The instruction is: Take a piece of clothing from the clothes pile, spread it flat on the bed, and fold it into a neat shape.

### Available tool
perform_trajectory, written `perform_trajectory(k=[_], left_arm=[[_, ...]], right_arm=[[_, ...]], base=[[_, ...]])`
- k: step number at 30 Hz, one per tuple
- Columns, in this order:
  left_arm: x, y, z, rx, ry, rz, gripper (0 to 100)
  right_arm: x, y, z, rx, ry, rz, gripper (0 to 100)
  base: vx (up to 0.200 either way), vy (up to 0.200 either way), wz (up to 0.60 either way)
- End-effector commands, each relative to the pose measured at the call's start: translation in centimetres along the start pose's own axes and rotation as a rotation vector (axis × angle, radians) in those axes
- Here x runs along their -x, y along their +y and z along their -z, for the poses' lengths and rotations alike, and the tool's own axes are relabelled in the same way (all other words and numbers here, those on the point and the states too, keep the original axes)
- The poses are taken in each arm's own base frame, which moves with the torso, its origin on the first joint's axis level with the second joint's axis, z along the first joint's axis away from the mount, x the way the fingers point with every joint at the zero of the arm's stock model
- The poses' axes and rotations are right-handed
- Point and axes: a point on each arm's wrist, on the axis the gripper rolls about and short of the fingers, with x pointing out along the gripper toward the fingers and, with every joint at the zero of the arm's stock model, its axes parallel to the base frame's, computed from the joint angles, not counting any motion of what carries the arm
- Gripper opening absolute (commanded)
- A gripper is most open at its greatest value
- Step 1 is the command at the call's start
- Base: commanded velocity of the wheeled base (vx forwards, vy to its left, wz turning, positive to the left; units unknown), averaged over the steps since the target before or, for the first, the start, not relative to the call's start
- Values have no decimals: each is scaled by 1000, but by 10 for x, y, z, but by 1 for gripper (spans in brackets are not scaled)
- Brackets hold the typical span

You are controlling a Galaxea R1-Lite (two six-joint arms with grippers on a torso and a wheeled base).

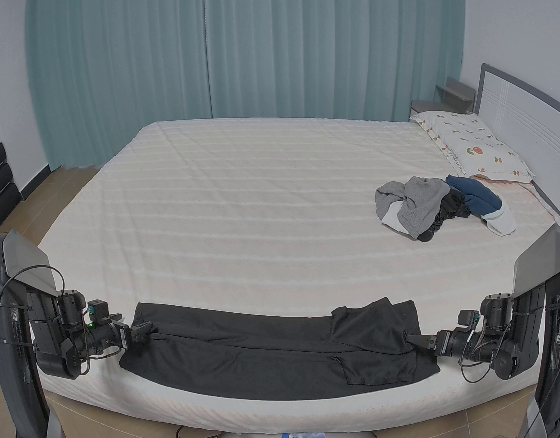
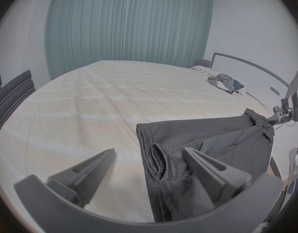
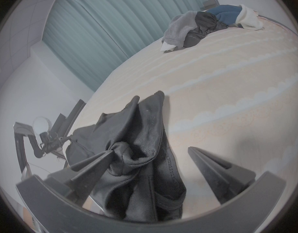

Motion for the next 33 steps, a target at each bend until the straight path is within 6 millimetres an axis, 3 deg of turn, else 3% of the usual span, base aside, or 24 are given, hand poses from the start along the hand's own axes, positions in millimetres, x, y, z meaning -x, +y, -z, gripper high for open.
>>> perform_trajectory(k=[1,5,10,16,22,26,33], left_arm=[[8,1,-15,26,-51,-11,100],[14,-1,-35,106,-120,-9,100],[24,-5,-40,138,-125,-6,100],[40,-16,-22,323,-41,12,100],[49,-24,-6,445,40,21,100],[51,-24,-7,505,37,27,100],[49,-23,-10,580,22,30,100]], right_arm=[[13,13,-21,-42,-92,-21,100],[19,22,-29,-79,-132,-25,100],[17,28,-26,-136,-123,-20,100],[13,34,-18,-347,-97,-14,100],[13,35,-19,-432,-100,-20,100],[11,37,-16,-489,-85,-29,100],[8,35,-15,-559,-77,-33,100]], base=[[0,0,0],[0,0,0],[0,0,0],[0,0,0],[-67,0,0],[-200,0,0],[0,0,0]])
